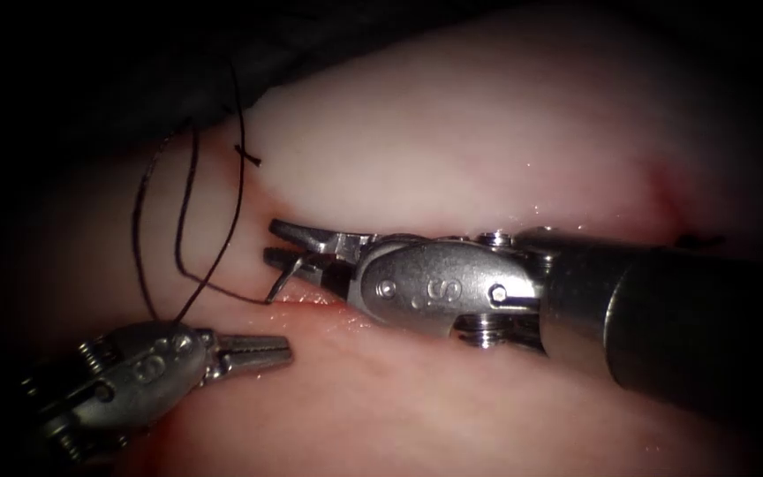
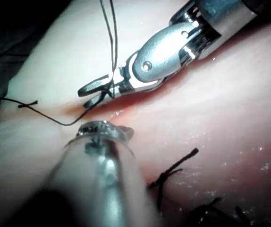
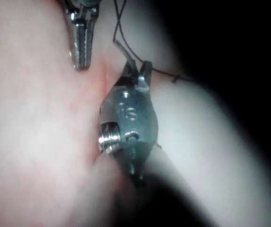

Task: Wound Closure
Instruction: With the right gripper, insert the needle through the top of the incision.

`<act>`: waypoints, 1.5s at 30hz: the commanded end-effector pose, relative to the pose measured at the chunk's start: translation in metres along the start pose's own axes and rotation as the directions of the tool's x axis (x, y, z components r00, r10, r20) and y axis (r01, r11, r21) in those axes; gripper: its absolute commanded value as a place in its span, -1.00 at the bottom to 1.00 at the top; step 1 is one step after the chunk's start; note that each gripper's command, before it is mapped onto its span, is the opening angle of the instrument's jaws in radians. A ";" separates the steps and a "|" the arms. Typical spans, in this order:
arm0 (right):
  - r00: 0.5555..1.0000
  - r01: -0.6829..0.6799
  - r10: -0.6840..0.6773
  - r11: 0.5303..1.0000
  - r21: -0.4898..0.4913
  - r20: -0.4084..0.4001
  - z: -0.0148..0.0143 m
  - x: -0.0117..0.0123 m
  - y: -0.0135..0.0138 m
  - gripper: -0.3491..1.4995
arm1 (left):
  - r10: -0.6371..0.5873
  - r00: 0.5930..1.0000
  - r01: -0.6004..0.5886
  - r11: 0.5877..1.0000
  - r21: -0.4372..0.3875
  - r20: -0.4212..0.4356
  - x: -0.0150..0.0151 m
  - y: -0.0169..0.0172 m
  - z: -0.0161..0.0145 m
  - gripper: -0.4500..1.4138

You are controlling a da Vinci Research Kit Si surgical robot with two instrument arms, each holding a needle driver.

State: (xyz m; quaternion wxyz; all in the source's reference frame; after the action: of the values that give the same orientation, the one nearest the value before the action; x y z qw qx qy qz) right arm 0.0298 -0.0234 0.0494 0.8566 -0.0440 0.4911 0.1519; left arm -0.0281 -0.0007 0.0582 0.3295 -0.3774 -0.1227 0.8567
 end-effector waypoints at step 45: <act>0.522 -0.843 0.852 0.508 0.179 0.043 0.0048 -0.0012 0.0075 -1.00 | 0.029 0.985 -0.012 0.994 -0.104 0.168 -0.0049 0.0019 0.0020 -1.00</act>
State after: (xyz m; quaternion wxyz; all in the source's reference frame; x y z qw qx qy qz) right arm 0.0296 -0.0166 0.0536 0.6595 0.2767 0.4788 0.5091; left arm -0.0275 -0.0061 0.0611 0.2898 -0.3195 -0.1920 0.8815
